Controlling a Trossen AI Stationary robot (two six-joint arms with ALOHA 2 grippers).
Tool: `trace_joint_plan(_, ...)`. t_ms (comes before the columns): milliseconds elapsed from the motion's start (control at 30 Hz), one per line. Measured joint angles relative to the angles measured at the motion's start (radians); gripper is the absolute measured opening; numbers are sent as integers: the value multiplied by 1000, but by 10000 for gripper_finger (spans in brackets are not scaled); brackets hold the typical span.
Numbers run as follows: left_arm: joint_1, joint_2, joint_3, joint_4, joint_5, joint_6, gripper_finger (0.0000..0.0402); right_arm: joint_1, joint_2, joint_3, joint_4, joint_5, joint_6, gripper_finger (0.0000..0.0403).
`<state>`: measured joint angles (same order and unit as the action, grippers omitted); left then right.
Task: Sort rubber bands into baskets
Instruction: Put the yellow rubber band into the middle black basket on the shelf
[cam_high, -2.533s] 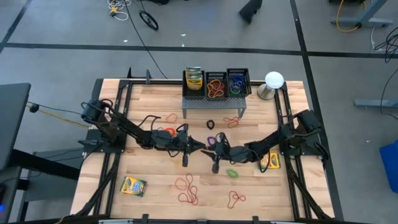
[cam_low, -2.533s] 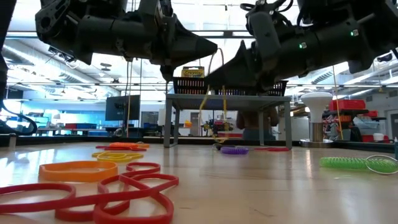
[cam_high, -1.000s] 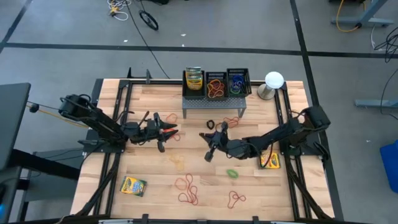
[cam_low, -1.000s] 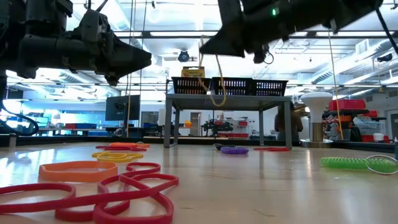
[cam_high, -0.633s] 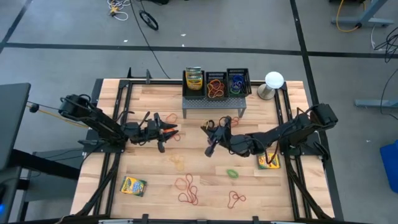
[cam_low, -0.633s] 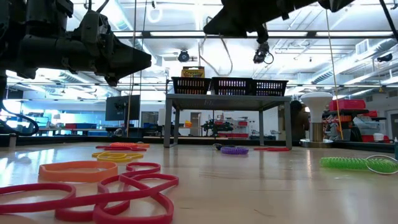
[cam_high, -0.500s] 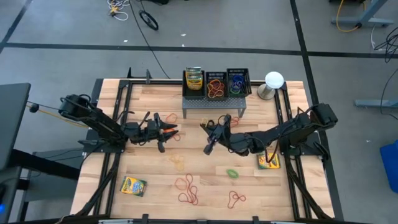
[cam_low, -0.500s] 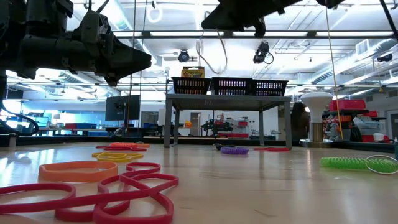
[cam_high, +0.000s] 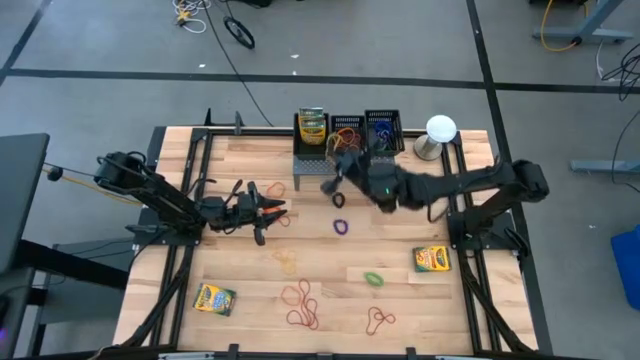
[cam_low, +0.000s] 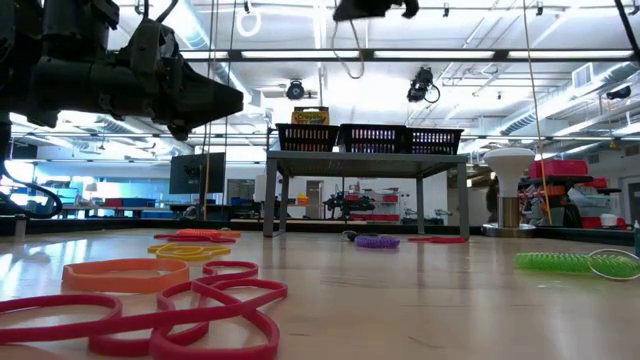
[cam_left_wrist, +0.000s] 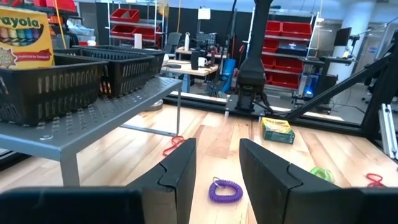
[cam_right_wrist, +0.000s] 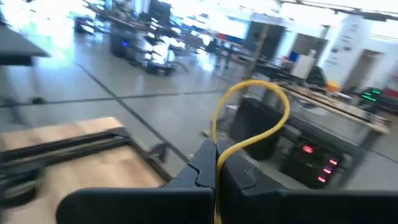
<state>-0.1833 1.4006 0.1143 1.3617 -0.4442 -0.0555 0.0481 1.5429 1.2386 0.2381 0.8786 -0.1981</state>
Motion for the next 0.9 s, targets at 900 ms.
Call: trace_joint_plan(900,0,0,0,-4,0,0,129,-444,75,15,-384,-402,428,40)
